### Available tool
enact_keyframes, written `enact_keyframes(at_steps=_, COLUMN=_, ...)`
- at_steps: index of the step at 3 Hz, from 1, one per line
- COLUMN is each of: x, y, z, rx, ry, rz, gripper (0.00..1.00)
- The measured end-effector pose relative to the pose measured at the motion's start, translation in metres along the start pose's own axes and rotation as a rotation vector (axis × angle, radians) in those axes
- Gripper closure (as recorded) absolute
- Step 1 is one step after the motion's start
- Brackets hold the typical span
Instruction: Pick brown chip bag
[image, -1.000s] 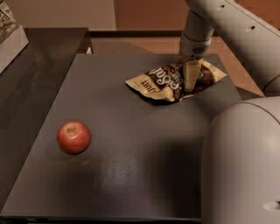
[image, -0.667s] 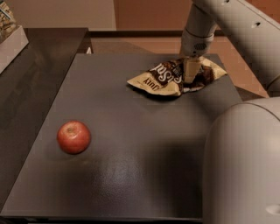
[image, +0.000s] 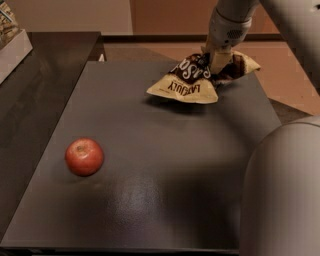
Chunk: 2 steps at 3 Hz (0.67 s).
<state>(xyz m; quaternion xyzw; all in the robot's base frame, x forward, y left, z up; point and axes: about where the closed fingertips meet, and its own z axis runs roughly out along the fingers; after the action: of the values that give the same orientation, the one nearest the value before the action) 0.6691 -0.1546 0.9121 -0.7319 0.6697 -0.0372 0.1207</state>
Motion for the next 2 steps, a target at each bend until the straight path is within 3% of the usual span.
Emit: enact_keyframes(at_steps=2, x=-0.02, y=-0.009, z=-0.074, rx=0.115, ry=-0.051, rz=-0.053, gripper=1.0)
